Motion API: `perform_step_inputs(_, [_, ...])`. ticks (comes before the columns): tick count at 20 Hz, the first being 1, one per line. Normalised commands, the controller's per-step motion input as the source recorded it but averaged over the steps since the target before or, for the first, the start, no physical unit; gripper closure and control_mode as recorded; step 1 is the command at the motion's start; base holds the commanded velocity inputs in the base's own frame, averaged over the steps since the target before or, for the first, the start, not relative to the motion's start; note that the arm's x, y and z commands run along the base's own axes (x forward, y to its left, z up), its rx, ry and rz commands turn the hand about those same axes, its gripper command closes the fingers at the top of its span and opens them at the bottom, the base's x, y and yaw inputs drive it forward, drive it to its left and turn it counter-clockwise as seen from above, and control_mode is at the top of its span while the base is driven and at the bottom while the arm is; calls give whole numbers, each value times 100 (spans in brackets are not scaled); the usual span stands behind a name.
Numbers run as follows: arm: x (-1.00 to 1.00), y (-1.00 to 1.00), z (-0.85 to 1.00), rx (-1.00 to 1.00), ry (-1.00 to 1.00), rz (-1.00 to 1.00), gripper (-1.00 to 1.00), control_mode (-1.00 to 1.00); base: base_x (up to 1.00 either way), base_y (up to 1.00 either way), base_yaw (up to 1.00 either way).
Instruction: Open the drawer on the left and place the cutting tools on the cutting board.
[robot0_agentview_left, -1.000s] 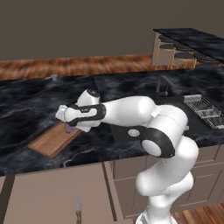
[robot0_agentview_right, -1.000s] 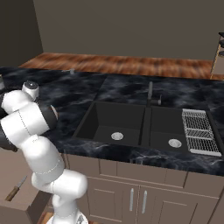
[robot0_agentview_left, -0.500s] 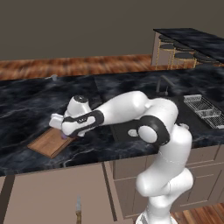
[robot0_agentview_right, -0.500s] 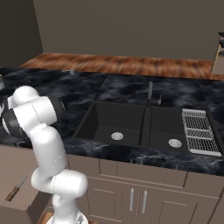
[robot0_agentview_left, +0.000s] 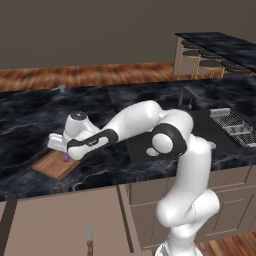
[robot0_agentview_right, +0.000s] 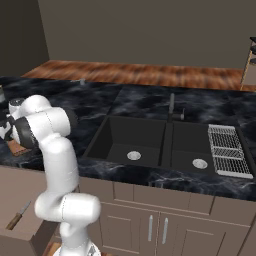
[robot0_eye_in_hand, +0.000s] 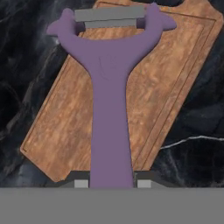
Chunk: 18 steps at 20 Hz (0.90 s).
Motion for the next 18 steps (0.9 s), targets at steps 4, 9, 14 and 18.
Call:
perform_step_inputs(4, [12, 14, -27, -8, 0, 0, 100, -100, 0, 0, 0])
perform_step_inputs(9, [6, 0, -31, -4, 0, 0, 100, -100, 0, 0, 0])
perform_step_inputs(14, [3, 0, -19, 0, 0, 0, 100, -100, 0, 0, 0])
perform_step_inputs(18, [6, 0, -2, 0, 0, 0, -100, -100, 0, 0, 0])
